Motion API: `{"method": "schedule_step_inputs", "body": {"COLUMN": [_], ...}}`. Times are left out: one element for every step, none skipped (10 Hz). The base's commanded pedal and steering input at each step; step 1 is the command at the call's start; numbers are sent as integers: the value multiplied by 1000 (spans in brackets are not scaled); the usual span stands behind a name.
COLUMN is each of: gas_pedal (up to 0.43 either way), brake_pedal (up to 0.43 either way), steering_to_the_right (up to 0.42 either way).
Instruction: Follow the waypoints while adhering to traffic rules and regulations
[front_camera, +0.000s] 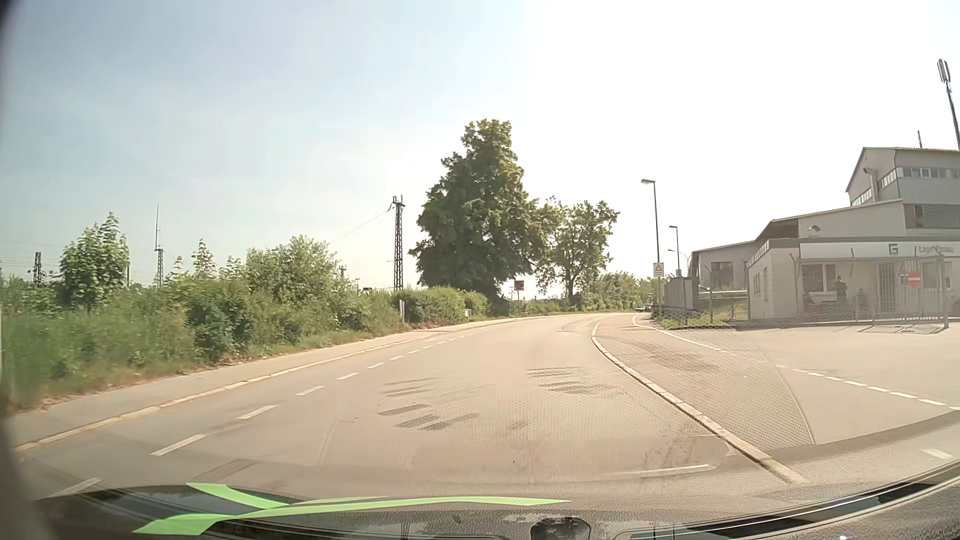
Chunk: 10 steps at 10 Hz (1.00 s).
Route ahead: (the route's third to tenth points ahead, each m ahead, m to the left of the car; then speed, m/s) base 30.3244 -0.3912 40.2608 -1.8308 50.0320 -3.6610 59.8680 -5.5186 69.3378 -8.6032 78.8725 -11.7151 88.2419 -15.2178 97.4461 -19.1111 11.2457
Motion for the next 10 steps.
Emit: {"method": "schedule_step_inputs", "body": {"gas_pedal": [209,209,209,209,209,209,169,118,79,67], "brake_pedal": [0,0,0,0,0,0,0,0,0,0], "steering_to_the_right": [13,16,16,16,16,16,17,17,16,17]}}
